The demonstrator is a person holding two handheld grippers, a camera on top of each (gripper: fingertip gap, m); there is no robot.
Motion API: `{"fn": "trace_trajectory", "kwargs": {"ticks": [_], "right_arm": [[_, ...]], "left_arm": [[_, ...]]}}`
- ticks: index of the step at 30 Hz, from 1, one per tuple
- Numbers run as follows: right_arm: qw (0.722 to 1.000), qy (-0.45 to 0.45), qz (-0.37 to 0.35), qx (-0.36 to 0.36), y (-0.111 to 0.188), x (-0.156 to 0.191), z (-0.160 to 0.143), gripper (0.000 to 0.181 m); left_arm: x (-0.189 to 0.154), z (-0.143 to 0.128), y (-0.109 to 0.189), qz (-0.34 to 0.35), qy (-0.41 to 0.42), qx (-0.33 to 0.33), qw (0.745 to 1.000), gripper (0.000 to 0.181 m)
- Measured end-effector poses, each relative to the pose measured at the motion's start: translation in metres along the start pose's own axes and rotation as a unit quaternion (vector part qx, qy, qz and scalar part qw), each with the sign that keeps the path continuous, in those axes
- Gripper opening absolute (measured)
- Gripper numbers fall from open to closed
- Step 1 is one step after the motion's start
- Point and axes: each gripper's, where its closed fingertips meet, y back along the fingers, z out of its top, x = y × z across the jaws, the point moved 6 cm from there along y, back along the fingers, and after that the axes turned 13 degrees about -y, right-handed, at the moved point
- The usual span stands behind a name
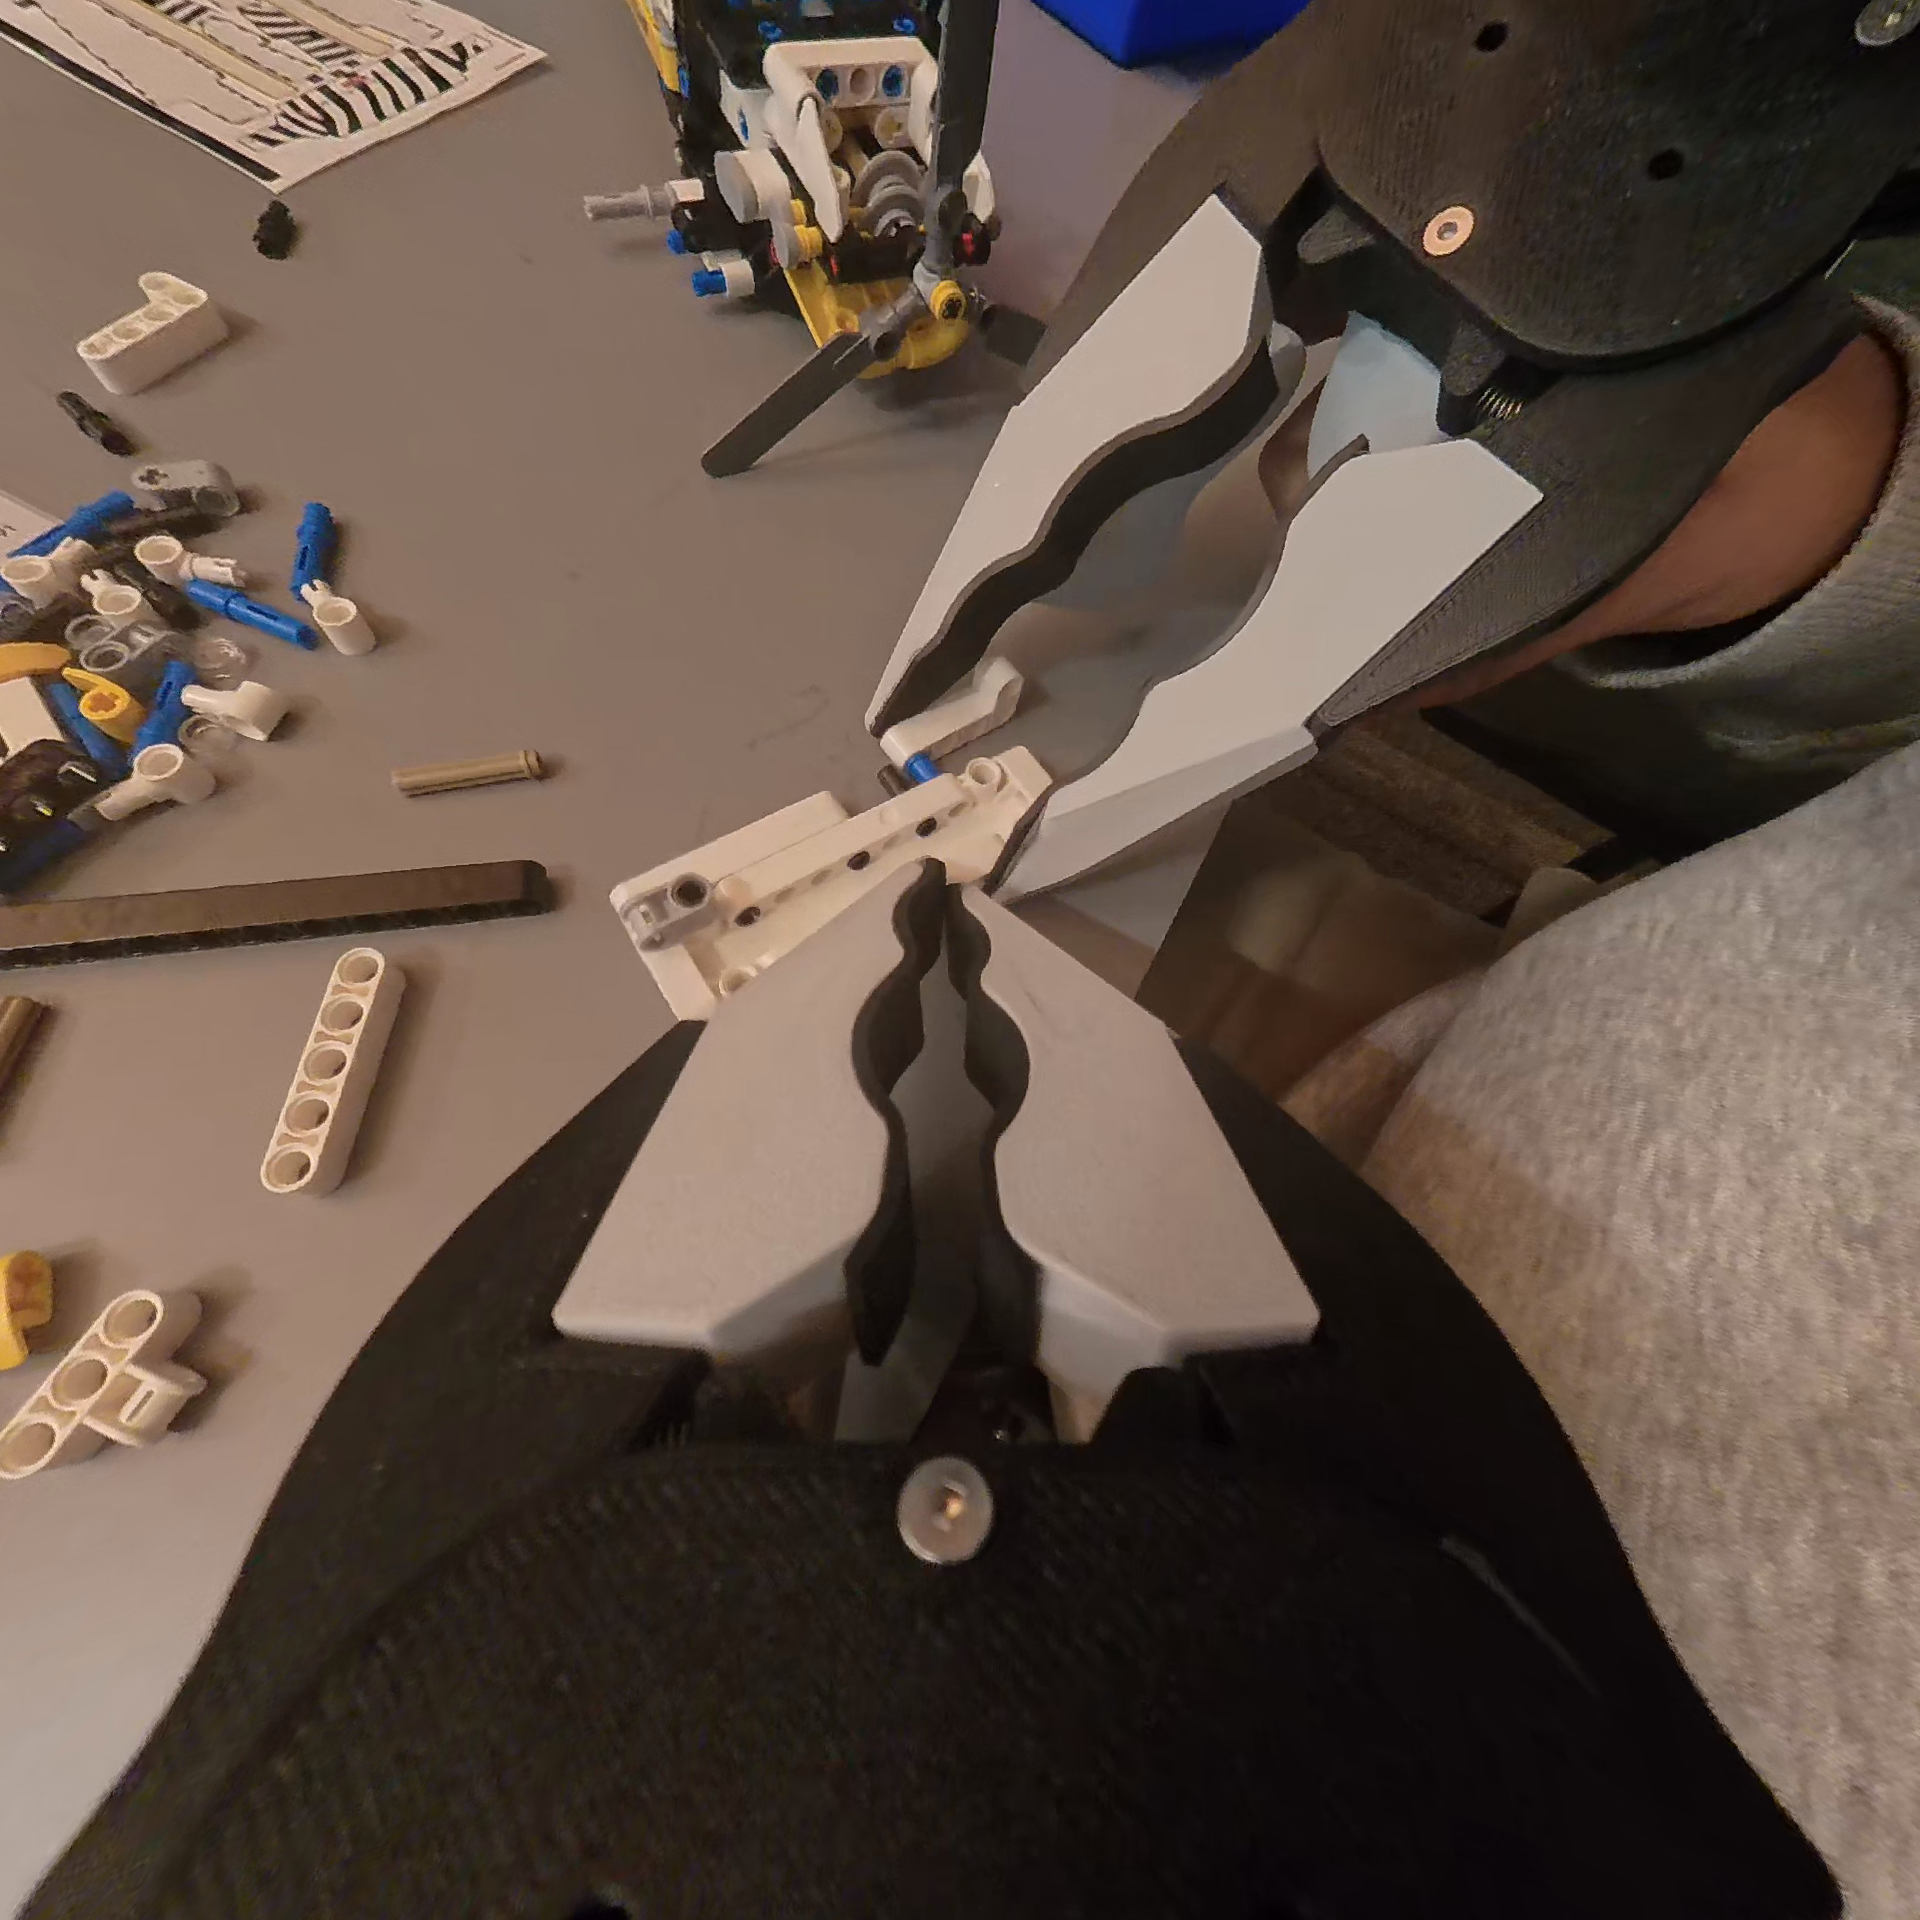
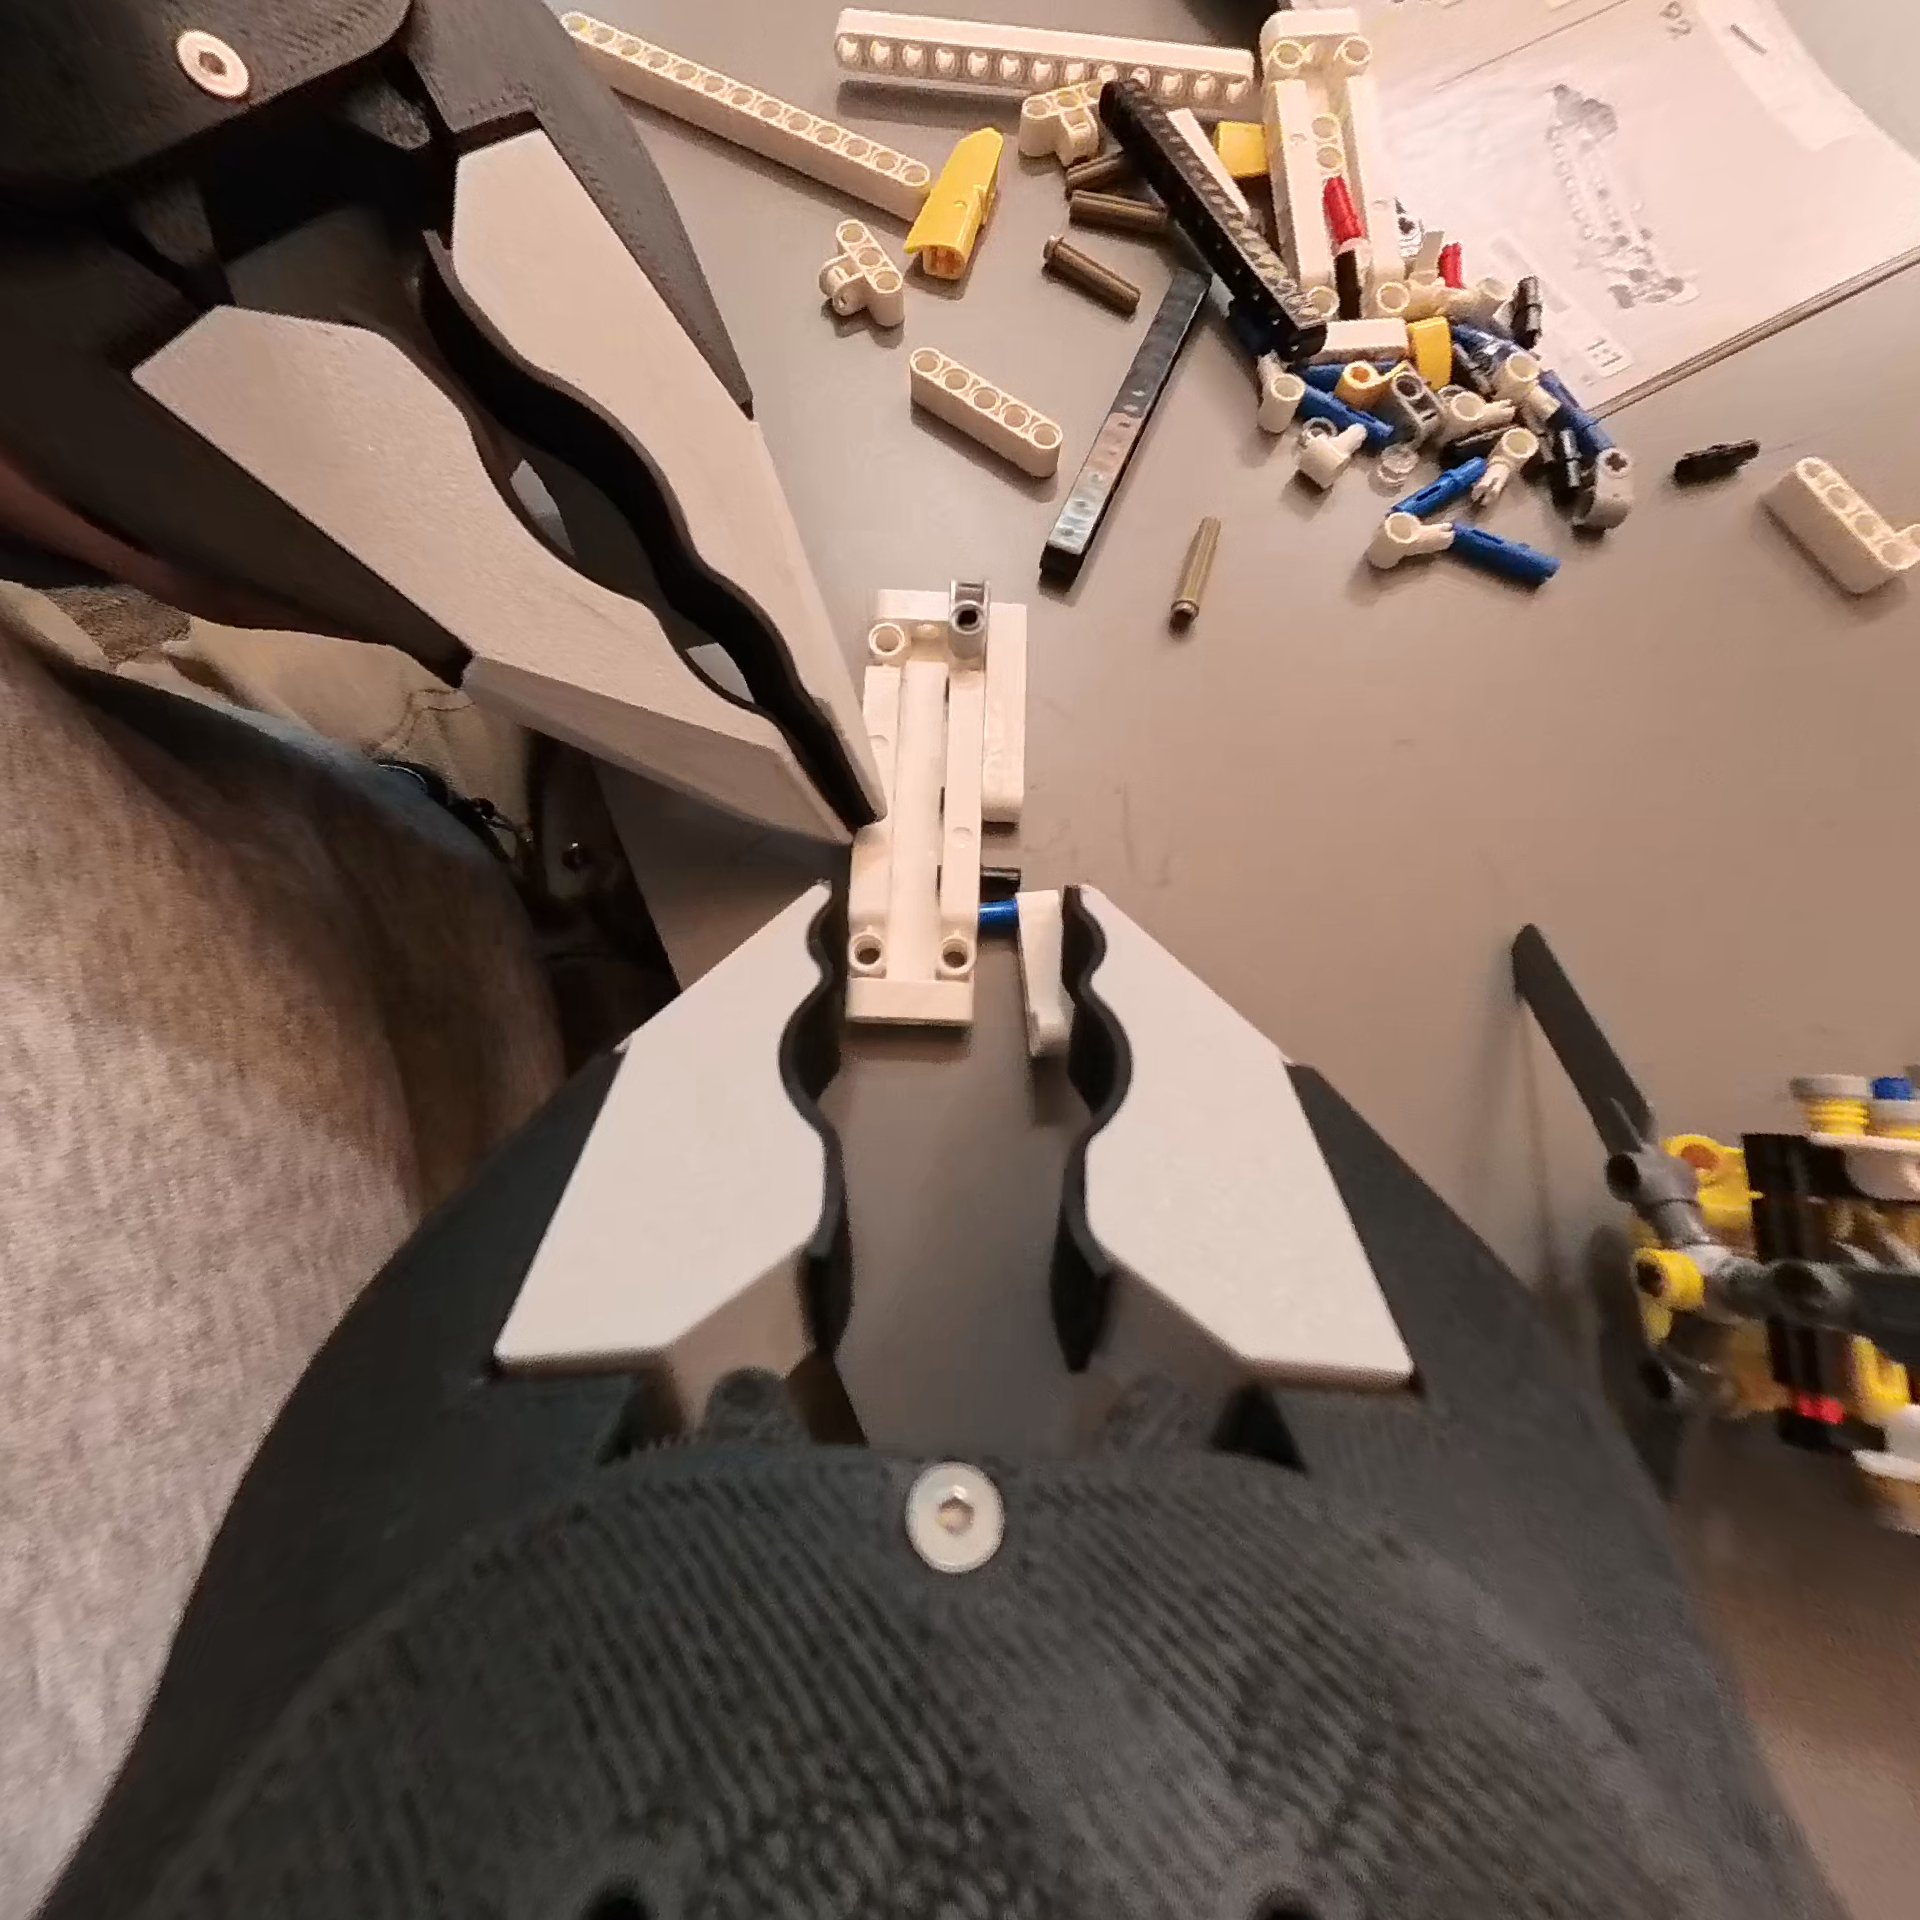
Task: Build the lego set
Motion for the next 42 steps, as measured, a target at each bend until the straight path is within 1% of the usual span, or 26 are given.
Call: {"fn": "trace_trajectory", "kwargs": {"ticks": [7, 14, 22, 29, 37, 42], "right_arm": [[1.000, -0.002, -0.005, -0.011, 0.0004, -0.0003, -0.0009, 0.039], [1.000, 0.019, 0.001, -0.007, 0.0001, -0.0007, 0.0004, 0.038], [0.998, 0.042, 0.032, 0.014, -0.0002, -0.0040, 0.0026, 0.039], [0.996, 0.057, 0.066, 0.018, -0.0002, -0.0074, 0.0025, 0.040], [0.995, 0.073, 0.069, 0.012, -0.0004, -0.0077, 0.0021, 0.039], [0.994, 0.079, 0.070, 0.022, -0.0006, -0.0078, 0.0029, 0.039]], "left_arm": [[-0.0001, 0.0001, 0.0000, -0.001, -0.001, 0.000, 1.000, 0.000], [0.0006, 0.0004, -0.0003, -0.006, 0.006, -0.002, 1.000, 0.000], [0.0007, 0.0001, 0.0000, -0.010, 0.006, -0.003, 1.000, 0.000], [0.0011, 0.0002, -0.0002, -0.011, 0.008, -0.003, 1.000, 0.000], [0.0021, 0.0004, -0.0005, -0.016, 0.018, -0.001, 1.000, 0.000], [0.0026, 0.0004, -0.0006, -0.017, 0.023, -0.001, 1.000, 0.000]]}}
